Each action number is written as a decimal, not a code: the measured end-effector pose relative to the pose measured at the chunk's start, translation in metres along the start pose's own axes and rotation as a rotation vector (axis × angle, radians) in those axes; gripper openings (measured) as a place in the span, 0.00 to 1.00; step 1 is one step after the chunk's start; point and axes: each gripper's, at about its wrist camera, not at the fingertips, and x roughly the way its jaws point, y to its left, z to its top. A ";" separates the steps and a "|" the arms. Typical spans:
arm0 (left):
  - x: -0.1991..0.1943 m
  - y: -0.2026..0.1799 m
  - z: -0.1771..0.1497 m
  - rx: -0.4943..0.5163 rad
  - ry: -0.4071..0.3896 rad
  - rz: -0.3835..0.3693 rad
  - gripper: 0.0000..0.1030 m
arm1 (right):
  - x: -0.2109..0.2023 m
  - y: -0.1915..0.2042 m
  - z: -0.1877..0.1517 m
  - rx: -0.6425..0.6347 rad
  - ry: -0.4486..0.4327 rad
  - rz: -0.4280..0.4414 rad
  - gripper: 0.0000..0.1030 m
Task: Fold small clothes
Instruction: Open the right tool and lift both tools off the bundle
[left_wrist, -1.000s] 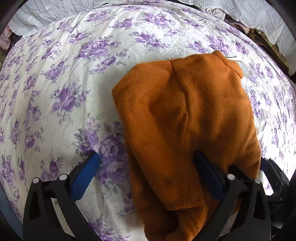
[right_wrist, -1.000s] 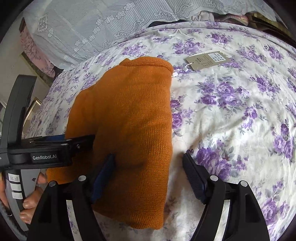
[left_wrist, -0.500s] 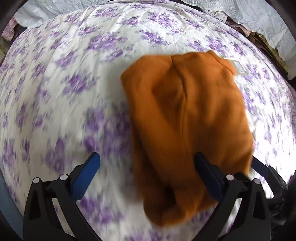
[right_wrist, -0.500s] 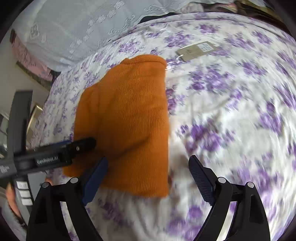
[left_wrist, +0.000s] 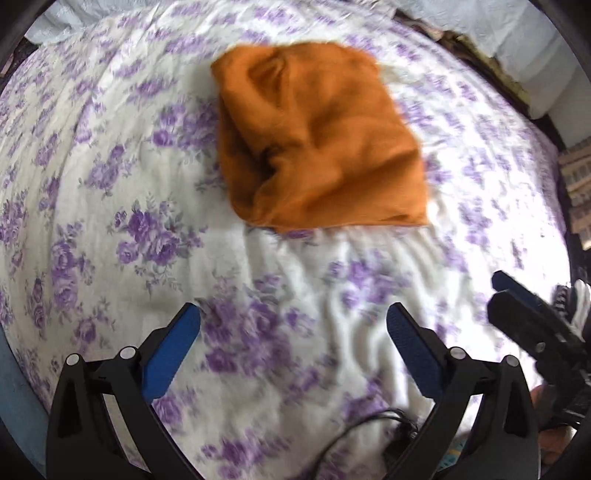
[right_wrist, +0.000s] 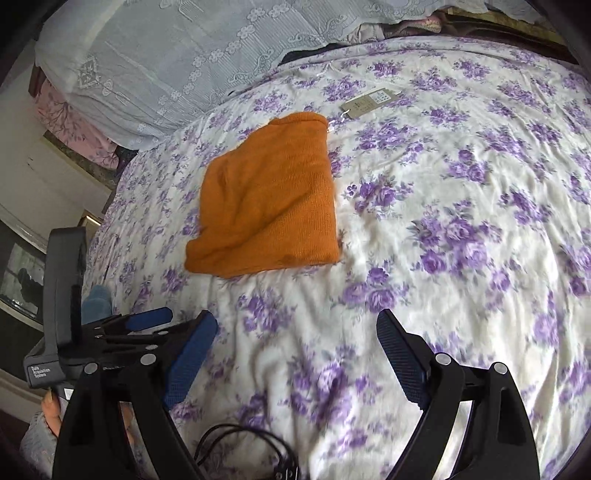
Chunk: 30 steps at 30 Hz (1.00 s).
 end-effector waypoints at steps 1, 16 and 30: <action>-0.009 -0.001 -0.002 0.007 -0.016 -0.007 0.95 | -0.007 0.000 -0.003 0.005 -0.011 -0.001 0.87; -0.079 -0.009 0.019 0.012 -0.192 0.041 0.95 | -0.084 0.006 0.044 0.038 -0.176 0.026 0.88; -0.044 0.016 0.048 -0.044 -0.136 0.043 0.95 | -0.035 0.016 0.088 0.006 -0.112 0.045 0.89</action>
